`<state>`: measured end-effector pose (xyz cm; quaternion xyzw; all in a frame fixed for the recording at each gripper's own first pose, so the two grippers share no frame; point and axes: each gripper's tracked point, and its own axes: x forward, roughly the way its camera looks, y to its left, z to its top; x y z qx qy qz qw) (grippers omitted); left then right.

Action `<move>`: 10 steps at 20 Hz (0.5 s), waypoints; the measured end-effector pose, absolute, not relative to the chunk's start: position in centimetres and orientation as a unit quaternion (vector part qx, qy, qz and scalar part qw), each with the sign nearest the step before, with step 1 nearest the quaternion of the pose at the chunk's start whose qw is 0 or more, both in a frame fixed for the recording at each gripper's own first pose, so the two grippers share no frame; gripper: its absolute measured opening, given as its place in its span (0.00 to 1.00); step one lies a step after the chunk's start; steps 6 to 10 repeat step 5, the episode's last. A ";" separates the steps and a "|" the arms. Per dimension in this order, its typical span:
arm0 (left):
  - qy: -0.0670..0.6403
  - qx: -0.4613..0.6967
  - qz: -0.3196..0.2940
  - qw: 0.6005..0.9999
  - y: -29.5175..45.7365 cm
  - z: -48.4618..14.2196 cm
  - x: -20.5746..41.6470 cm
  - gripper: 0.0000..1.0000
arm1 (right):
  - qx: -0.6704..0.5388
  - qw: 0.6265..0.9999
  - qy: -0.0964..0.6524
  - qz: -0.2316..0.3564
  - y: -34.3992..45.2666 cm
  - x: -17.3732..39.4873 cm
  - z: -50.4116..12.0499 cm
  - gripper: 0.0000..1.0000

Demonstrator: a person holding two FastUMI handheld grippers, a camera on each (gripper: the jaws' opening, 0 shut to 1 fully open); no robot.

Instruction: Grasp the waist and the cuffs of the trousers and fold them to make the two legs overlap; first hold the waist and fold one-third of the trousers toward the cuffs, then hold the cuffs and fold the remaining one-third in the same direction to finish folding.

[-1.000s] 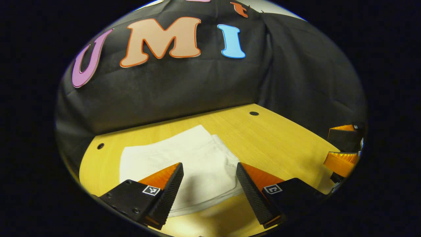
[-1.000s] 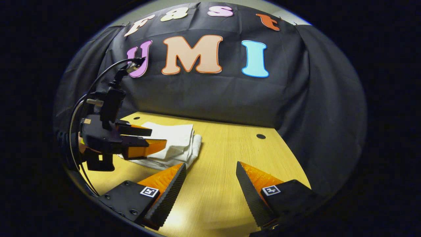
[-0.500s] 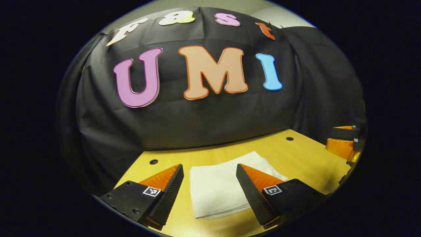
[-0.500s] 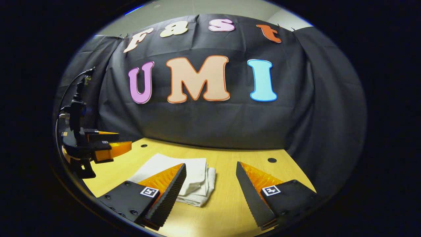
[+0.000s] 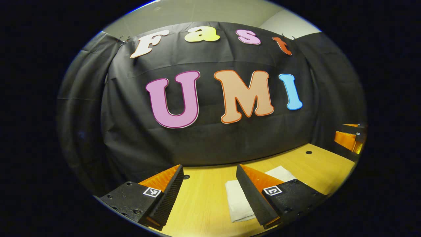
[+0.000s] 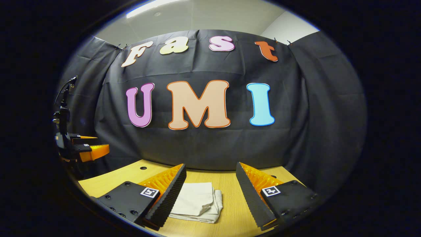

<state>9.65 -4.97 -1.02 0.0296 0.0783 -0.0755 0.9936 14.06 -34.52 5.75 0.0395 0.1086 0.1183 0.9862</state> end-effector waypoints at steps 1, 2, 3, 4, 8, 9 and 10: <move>0.074 0.029 -0.072 0.994 -4.3 -0.8 9.8 0.96 | 0.039 0.987 0.109 0.115 -34.4 14.0 5.8 0.98; 0.071 0.029 -0.070 0.995 -3.7 -0.6 9.8 1.00 | 0.039 0.987 0.108 0.114 -34.3 14.0 6.0 0.98; 0.072 0.028 -0.069 0.995 -3.2 -0.8 9.7 0.96 | 0.040 0.987 0.106 0.111 -34.1 14.0 6.1 0.98; 0.075 0.029 -0.065 0.995 -2.7 -0.9 9.6 0.96 | 0.039 0.988 0.104 0.109 -34.1 14.1 6.1 0.98; 0.076 0.029 -0.063 0.995 -2.1 -1.0 9.6 0.96 | 0.036 0.988 0.103 0.107 -34.1 14.1 6.3 0.98; 0.076 0.029 -0.063 0.995 -2.1 -1.0 9.6 0.96 | 0.036 0.988 0.103 0.107 -34.1 14.1 6.3 0.98; 0.076 0.029 -0.063 0.995 -2.1 -1.0 9.6 0.96 | 0.036 0.988 0.103 0.107 -34.1 14.1 6.3 0.98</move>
